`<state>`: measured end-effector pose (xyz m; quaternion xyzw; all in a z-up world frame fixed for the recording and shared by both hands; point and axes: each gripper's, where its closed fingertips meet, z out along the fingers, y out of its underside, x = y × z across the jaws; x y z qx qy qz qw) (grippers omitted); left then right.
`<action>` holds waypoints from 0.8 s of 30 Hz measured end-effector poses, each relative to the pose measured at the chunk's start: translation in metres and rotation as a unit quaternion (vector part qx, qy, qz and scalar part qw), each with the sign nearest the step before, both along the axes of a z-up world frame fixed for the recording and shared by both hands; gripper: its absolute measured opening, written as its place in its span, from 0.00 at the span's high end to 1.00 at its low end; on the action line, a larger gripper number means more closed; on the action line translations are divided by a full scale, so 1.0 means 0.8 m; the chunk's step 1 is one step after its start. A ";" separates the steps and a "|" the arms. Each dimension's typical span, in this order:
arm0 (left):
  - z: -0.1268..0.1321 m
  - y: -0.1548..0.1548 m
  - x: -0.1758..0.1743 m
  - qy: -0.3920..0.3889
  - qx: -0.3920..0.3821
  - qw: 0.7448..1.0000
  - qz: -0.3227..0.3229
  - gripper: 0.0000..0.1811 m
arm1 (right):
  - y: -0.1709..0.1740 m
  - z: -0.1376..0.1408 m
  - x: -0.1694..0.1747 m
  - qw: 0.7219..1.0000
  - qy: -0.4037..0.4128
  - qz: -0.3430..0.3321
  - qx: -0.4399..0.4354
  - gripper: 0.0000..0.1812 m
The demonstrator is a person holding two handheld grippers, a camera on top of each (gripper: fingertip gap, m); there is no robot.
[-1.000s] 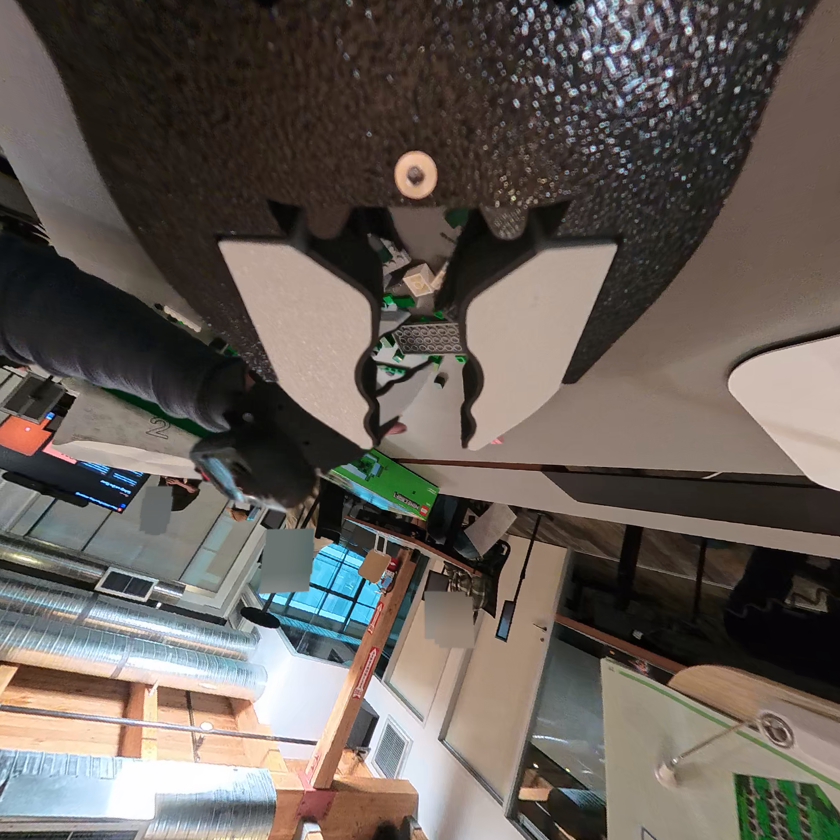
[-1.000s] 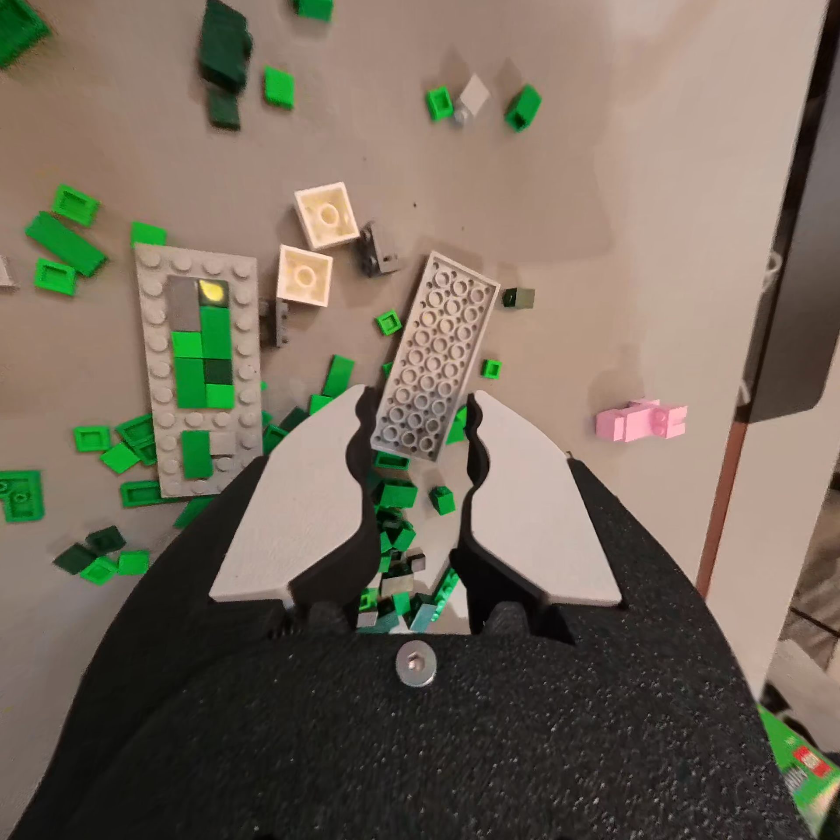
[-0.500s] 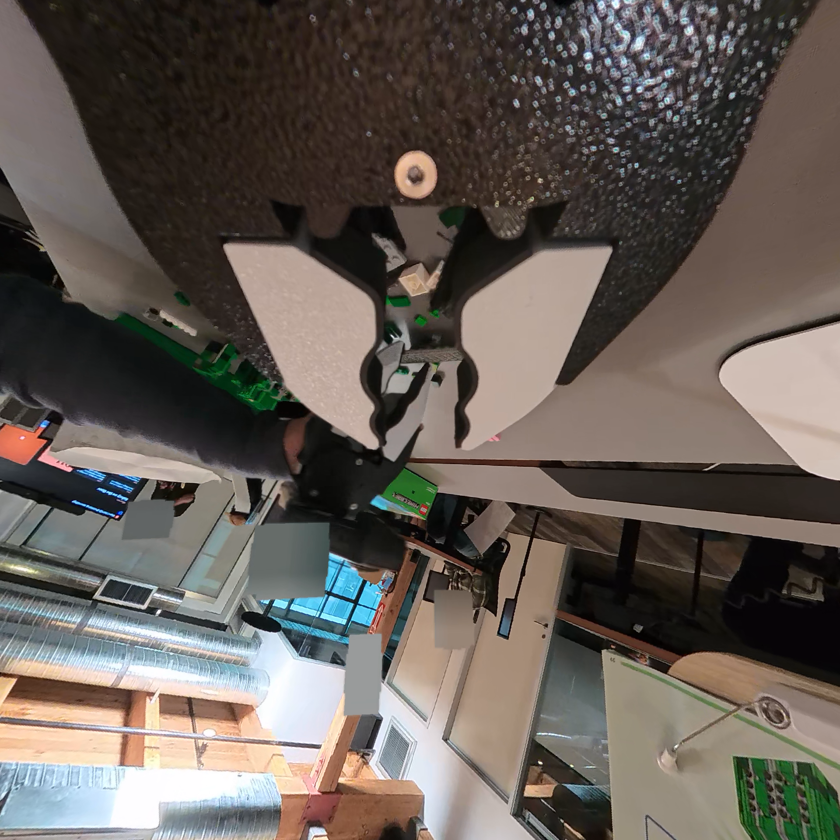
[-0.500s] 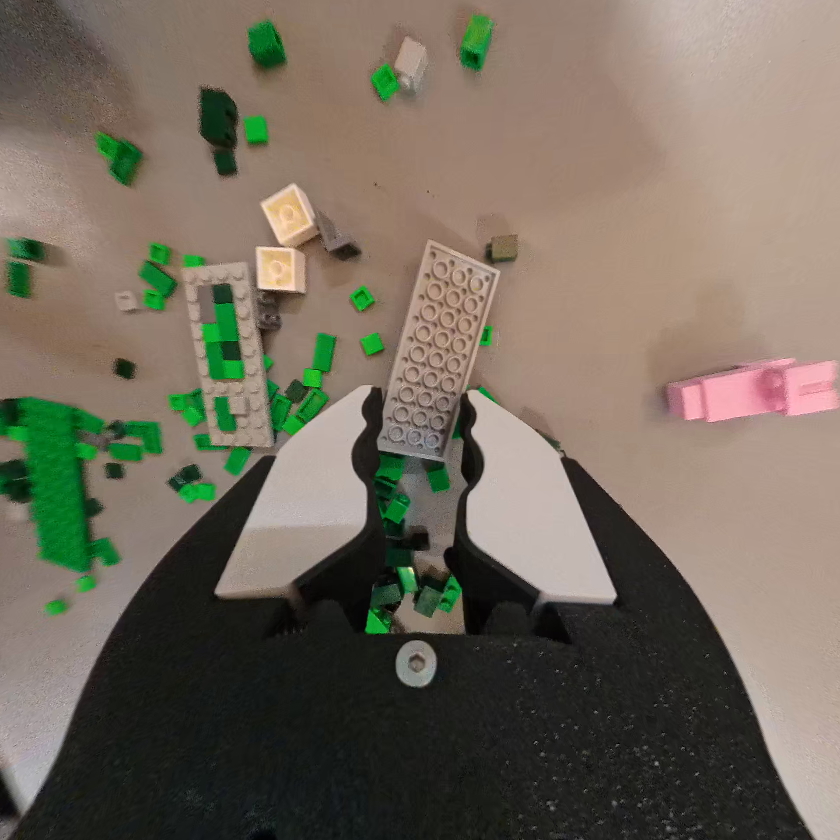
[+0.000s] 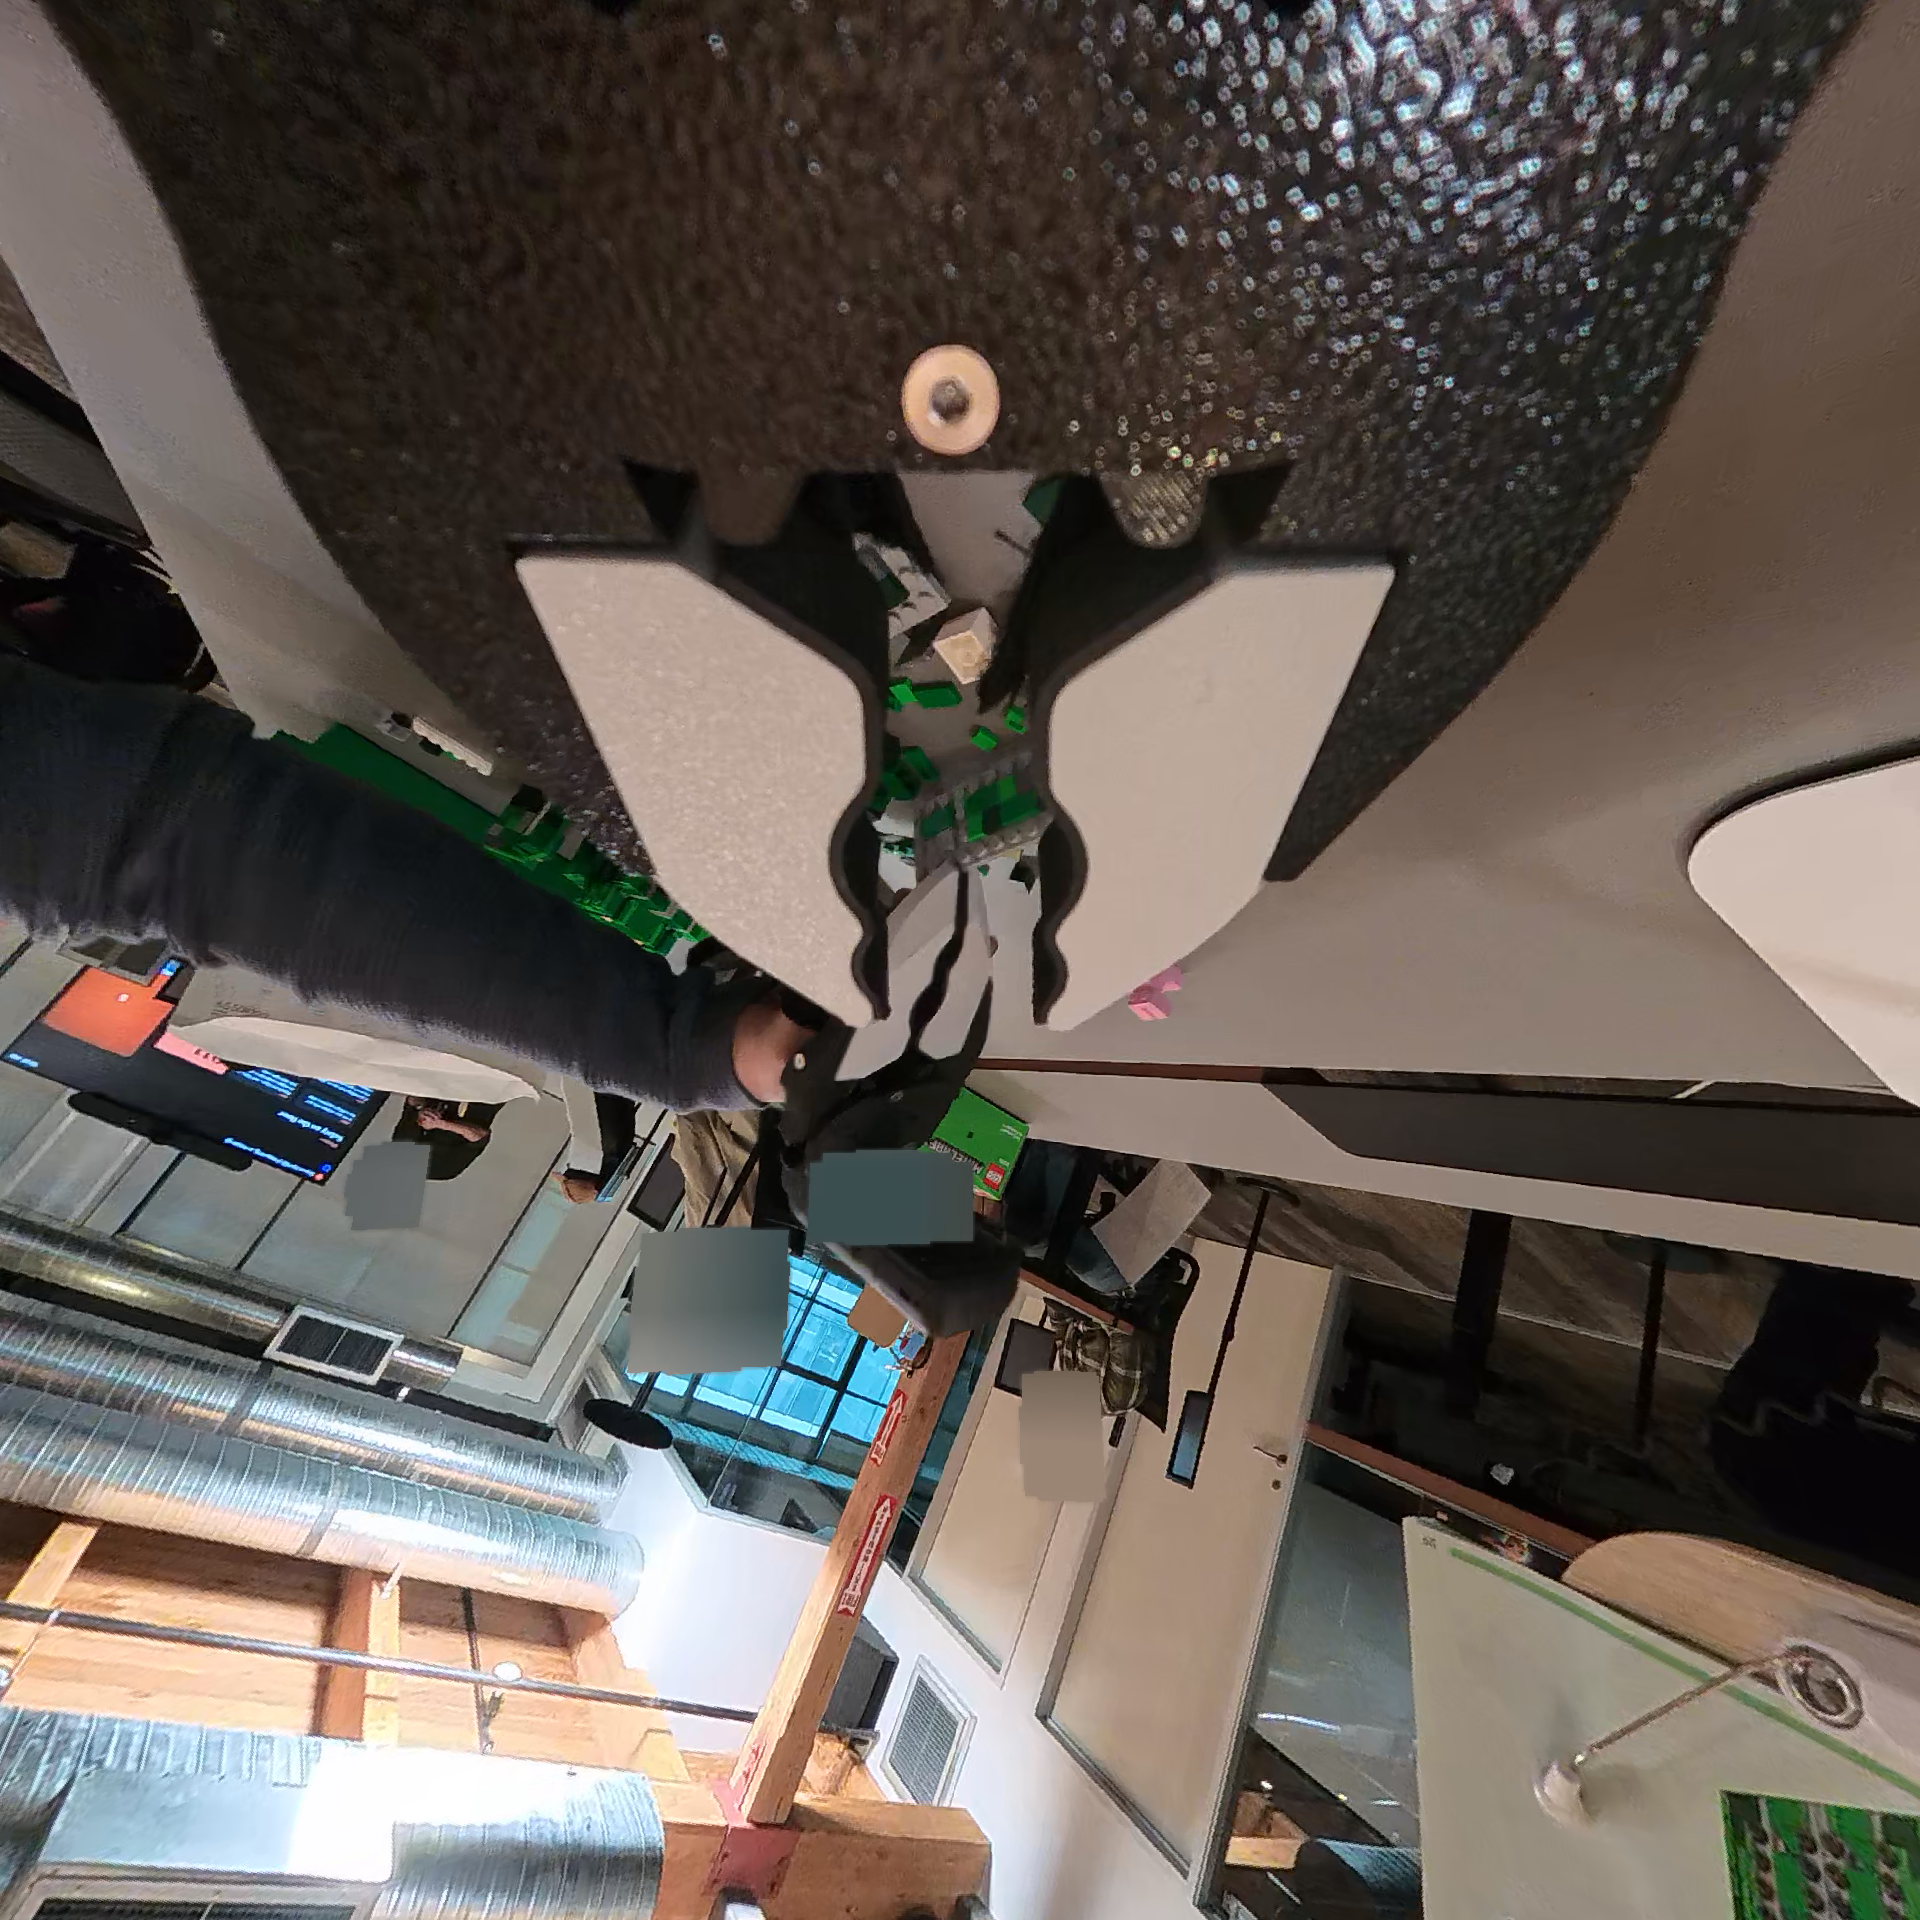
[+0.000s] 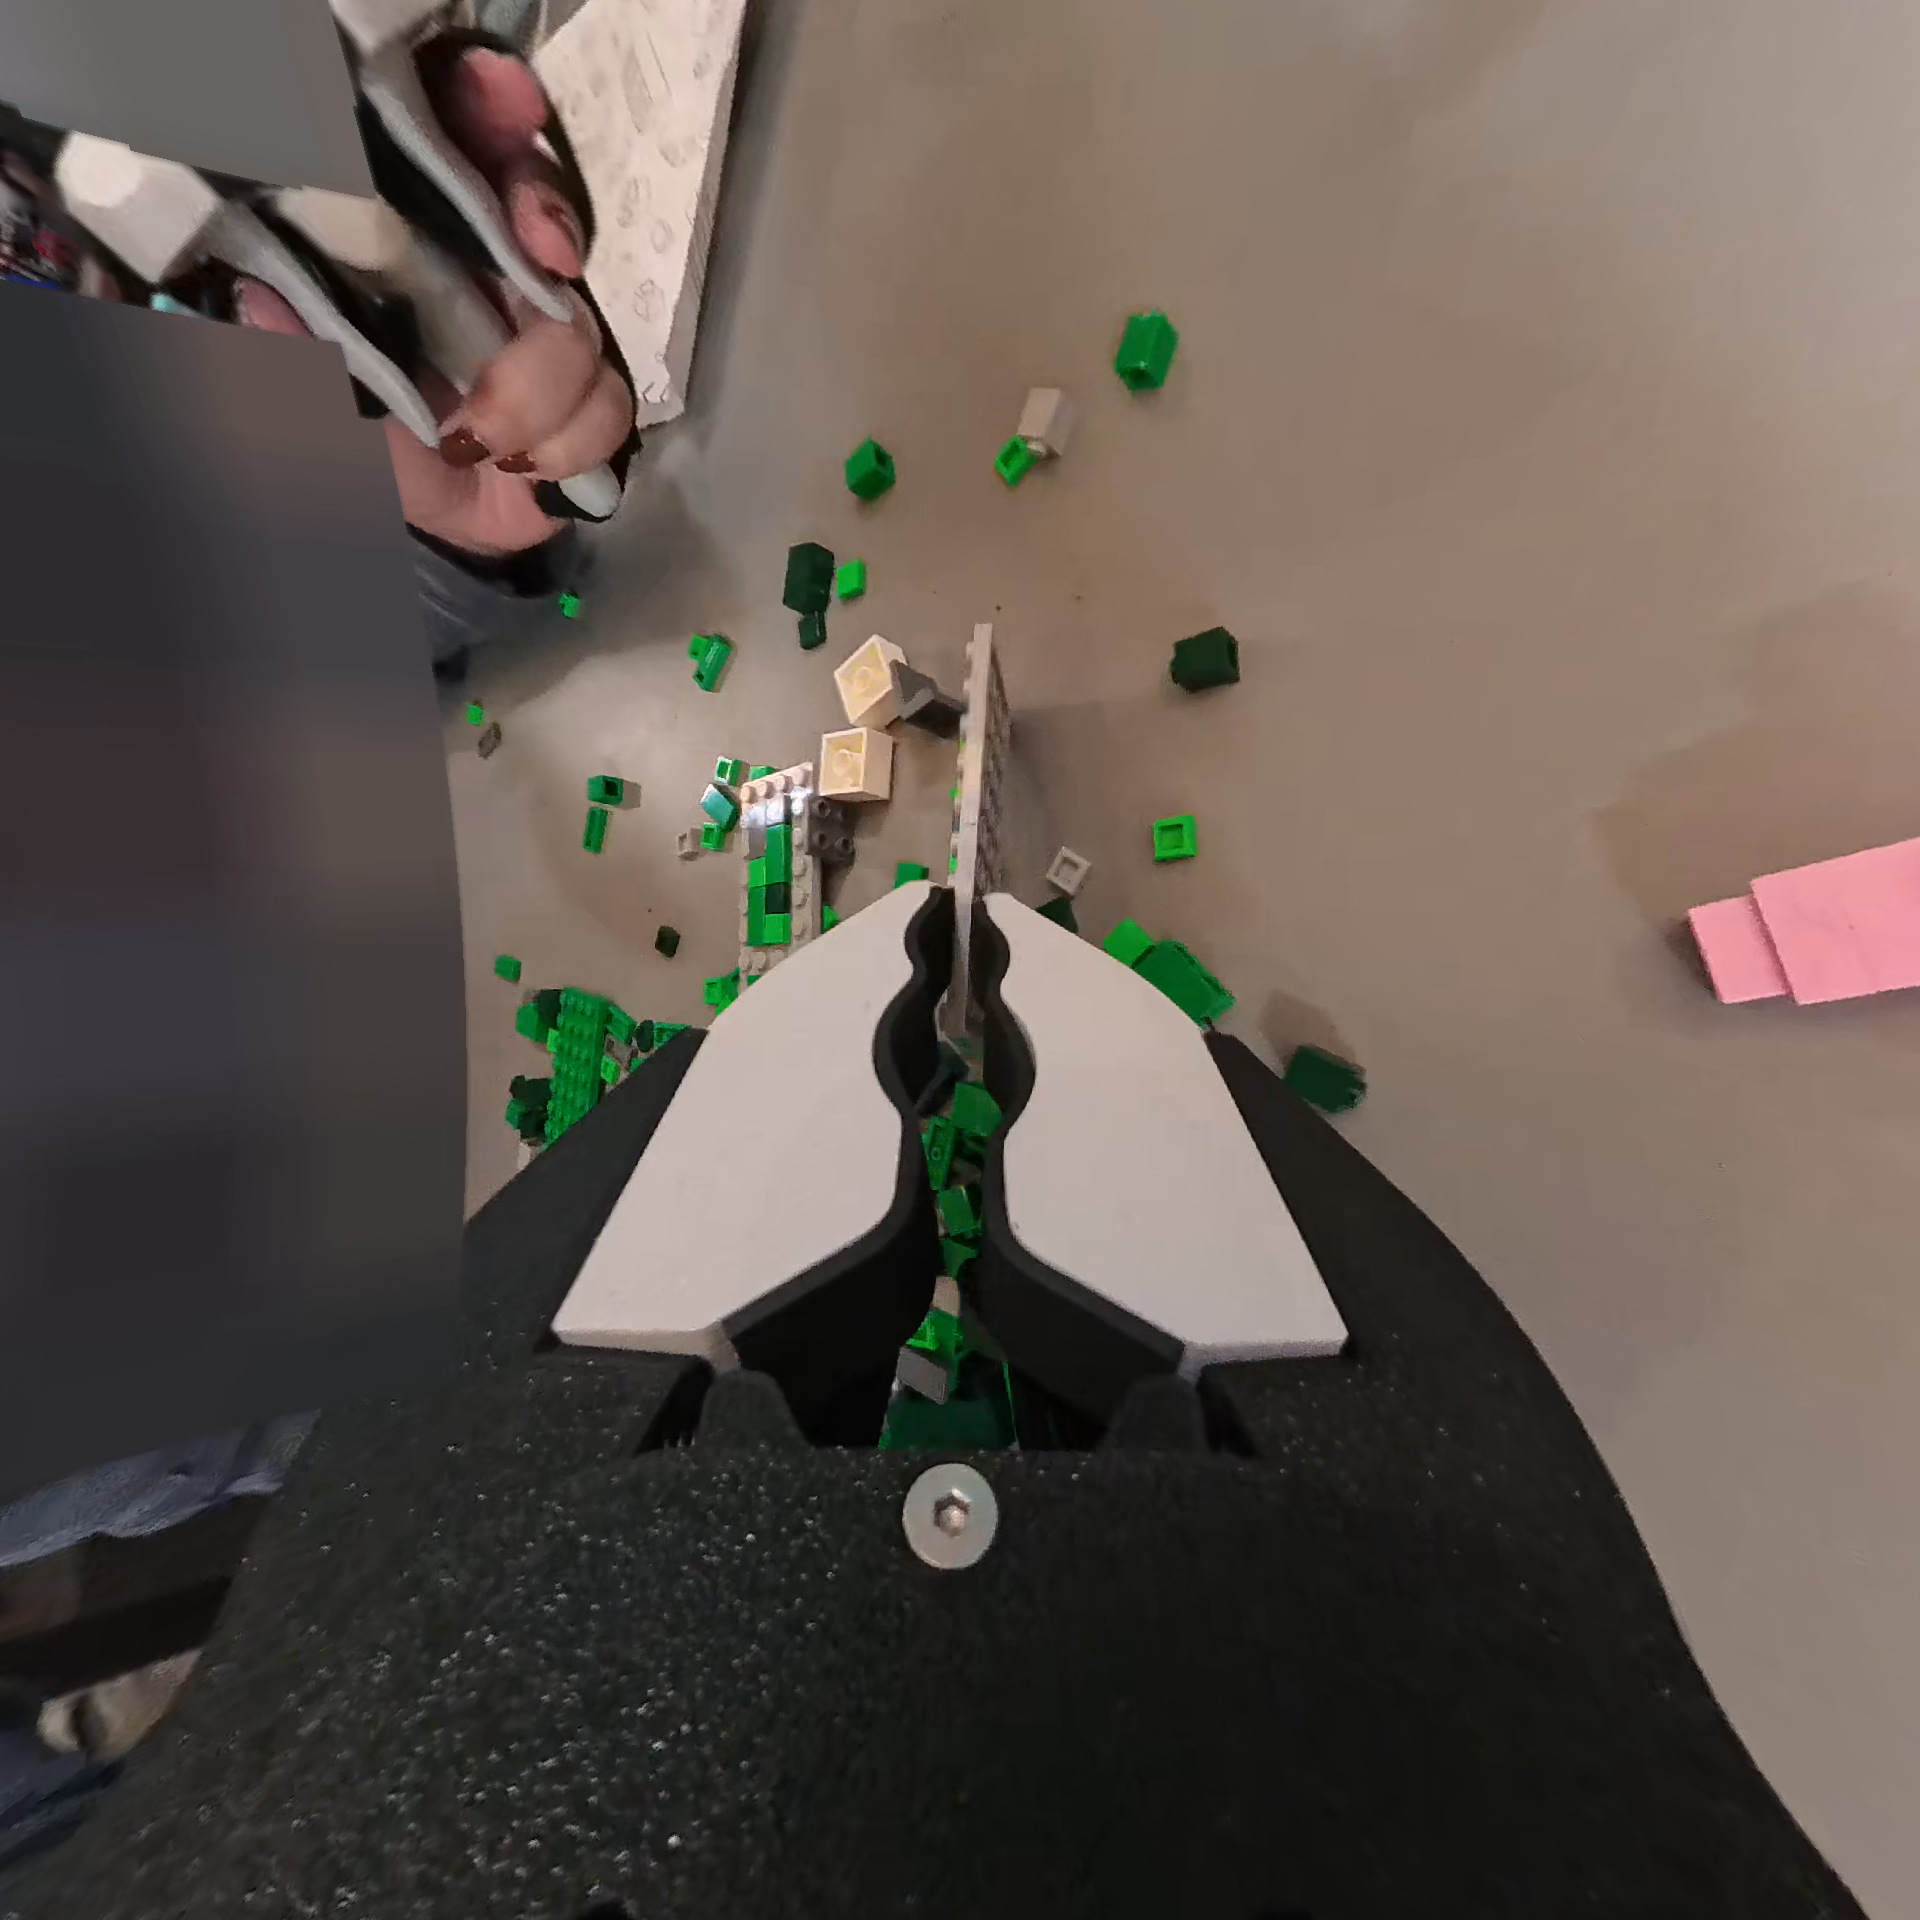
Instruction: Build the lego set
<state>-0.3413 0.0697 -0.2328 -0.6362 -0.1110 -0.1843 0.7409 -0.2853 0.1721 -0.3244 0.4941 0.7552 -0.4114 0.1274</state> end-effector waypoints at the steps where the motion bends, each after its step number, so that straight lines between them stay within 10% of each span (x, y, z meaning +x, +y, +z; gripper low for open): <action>1: -0.001 0.000 -0.001 0.000 -0.003 1.000 0.002 0.86 | 0.000 0.004 -0.001 1.000 0.016 -0.005 0.004 0.99; 9: -0.001 -0.009 -0.025 0.010 -0.009 0.997 0.070 0.86 | -0.049 0.050 0.038 0.997 0.065 -0.046 0.000 0.99; 15: 0.004 -0.008 -0.017 0.004 -0.003 0.998 0.056 0.86 | -0.132 0.019 0.101 0.998 0.012 -0.033 -0.048 0.99; 24: -0.014 0.009 0.008 0.146 -0.102 0.979 0.102 0.86 | -0.117 0.001 0.092 0.993 0.087 -0.074 0.044 0.95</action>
